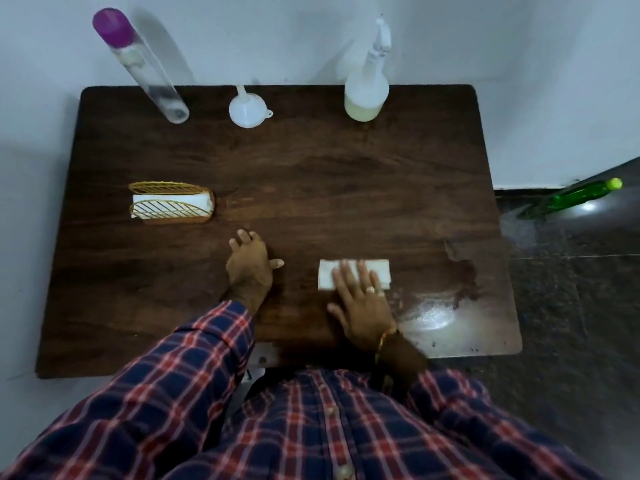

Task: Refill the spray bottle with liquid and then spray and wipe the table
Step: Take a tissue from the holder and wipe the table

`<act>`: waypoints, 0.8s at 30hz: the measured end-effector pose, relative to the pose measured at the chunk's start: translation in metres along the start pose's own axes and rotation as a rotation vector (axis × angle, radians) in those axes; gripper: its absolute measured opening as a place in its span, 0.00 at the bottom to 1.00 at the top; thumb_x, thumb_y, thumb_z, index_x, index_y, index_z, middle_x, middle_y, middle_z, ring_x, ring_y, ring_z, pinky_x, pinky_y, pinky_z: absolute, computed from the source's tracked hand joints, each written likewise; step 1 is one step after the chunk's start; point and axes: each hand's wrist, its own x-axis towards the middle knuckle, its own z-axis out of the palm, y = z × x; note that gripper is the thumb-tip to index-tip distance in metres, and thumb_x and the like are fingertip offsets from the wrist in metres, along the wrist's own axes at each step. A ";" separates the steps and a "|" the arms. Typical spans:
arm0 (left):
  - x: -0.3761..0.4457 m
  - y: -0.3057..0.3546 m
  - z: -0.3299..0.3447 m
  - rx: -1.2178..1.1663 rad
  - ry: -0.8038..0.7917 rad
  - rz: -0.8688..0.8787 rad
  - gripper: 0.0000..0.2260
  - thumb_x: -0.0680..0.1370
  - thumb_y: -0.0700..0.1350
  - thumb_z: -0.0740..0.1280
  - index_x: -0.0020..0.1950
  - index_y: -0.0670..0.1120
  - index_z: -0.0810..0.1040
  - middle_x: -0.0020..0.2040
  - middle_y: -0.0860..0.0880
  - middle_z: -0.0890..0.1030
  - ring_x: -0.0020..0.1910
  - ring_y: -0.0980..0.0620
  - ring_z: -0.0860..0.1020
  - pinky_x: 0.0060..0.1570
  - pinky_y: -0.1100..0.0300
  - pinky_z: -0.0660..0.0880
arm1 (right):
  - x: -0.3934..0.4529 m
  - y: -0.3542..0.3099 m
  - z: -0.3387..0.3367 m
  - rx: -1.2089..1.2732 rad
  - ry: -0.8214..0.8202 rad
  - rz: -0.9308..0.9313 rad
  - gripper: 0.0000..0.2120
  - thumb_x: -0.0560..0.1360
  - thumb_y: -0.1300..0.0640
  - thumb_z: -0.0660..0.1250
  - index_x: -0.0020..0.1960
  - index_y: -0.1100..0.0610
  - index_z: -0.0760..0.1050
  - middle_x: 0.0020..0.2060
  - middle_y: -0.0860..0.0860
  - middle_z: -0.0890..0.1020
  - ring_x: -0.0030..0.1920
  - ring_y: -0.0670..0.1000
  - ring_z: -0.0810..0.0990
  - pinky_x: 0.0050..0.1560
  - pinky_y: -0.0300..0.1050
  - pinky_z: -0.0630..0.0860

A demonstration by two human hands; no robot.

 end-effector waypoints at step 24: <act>-0.053 -0.073 0.066 -0.045 0.286 0.570 0.24 0.82 0.42 0.60 0.78 0.43 0.60 0.78 0.42 0.60 0.78 0.43 0.53 0.75 0.42 0.45 | -0.051 -0.084 0.050 0.102 0.105 0.080 0.36 0.79 0.37 0.50 0.78 0.59 0.63 0.77 0.58 0.66 0.76 0.66 0.64 0.72 0.63 0.68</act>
